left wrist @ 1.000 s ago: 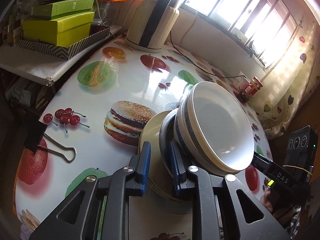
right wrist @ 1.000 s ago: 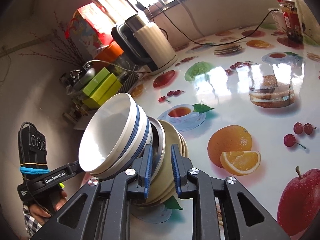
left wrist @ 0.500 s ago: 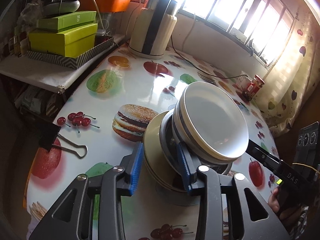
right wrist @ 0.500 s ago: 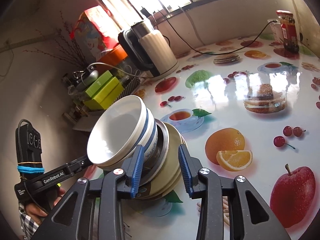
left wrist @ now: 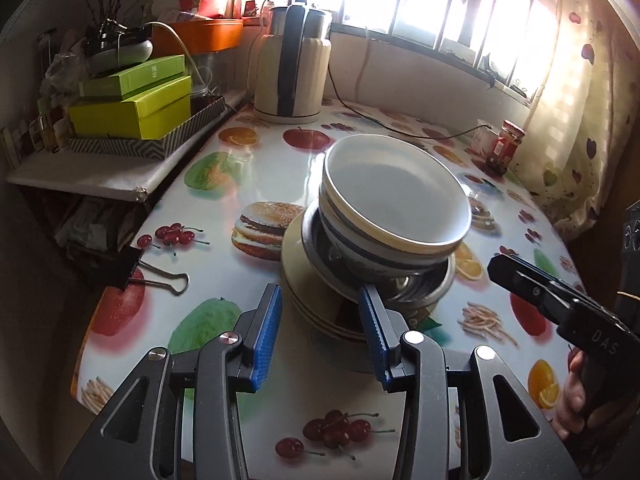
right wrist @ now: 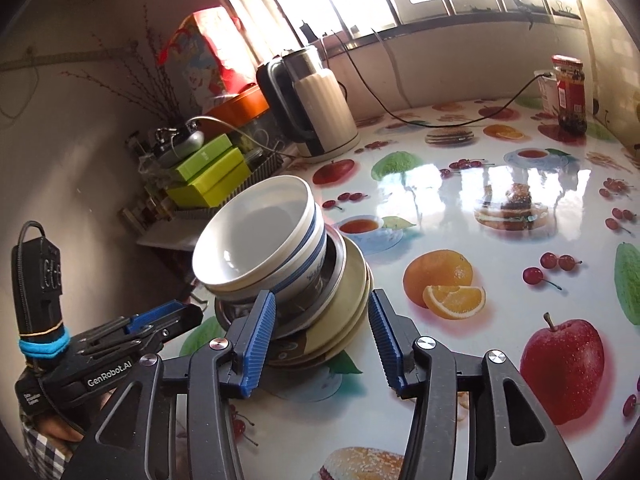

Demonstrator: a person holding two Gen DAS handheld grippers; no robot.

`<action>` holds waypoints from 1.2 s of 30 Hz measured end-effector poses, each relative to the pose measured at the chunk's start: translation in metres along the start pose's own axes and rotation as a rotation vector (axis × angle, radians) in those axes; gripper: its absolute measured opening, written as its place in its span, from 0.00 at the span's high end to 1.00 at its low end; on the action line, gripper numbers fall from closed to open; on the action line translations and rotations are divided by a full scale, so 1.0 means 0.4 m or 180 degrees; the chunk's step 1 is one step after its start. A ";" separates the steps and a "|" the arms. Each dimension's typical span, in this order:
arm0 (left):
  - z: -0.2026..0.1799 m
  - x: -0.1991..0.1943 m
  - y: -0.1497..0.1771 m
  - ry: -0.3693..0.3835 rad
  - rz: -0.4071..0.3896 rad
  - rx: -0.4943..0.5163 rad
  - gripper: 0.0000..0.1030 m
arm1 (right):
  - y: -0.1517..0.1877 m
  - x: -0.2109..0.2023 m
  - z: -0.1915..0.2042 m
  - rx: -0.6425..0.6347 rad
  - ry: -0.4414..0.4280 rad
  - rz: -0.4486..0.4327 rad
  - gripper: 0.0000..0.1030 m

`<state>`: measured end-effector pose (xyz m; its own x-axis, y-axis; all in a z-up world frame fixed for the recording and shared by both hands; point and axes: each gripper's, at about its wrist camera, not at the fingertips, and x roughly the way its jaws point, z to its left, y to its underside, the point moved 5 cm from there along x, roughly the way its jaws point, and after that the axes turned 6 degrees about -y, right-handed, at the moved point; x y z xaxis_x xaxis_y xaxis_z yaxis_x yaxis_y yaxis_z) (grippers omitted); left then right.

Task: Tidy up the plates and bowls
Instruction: 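Open both tools and pull them back from the stacked dishes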

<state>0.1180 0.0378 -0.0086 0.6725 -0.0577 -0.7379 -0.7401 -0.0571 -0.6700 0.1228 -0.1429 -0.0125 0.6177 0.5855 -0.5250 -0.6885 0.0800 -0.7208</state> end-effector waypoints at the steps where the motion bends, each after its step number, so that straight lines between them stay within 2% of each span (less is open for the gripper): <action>1: -0.002 -0.005 0.005 -0.0028 -0.0016 0.0006 0.60 | 0.005 -0.004 0.003 -0.0024 0.0027 0.0000 0.53; 4: -0.006 -0.025 0.017 -0.0217 -0.0131 0.0068 0.60 | 0.021 -0.014 0.012 -0.0074 0.0100 0.0012 0.52; 10: -0.014 -0.043 0.044 -0.0197 -0.0151 0.0107 0.60 | 0.048 -0.037 0.022 -0.0141 0.0210 0.0014 0.48; 15: -0.006 -0.043 0.074 -0.0321 -0.0137 0.0101 0.60 | 0.073 -0.046 0.028 -0.0200 0.0359 0.0050 0.45; 19: -0.007 -0.028 0.110 -0.0375 -0.0059 0.0127 0.60 | 0.098 -0.036 0.032 -0.0273 0.0496 0.0130 0.44; 22: 0.001 -0.017 0.128 -0.0400 -0.0008 0.0106 0.60 | 0.115 -0.022 0.032 -0.0303 0.0589 0.0197 0.38; 27: 0.013 0.005 0.148 -0.0412 0.0088 0.0045 0.60 | 0.145 -0.003 0.025 -0.0264 0.0667 0.0303 0.37; 30: 0.013 0.017 0.156 -0.0405 0.0134 0.0043 0.60 | 0.162 0.008 0.014 -0.0293 0.0833 0.0373 0.36; 36: 0.020 0.040 0.166 -0.0428 0.0199 0.0027 0.60 | 0.180 0.025 -0.005 -0.0287 0.0971 0.0431 0.35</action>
<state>0.0797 0.0411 -0.0654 0.6190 0.0732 -0.7820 -0.7809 -0.0492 -0.6227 0.0803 -0.1329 -0.0704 0.6174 0.3166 -0.7201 -0.7442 -0.0615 -0.6652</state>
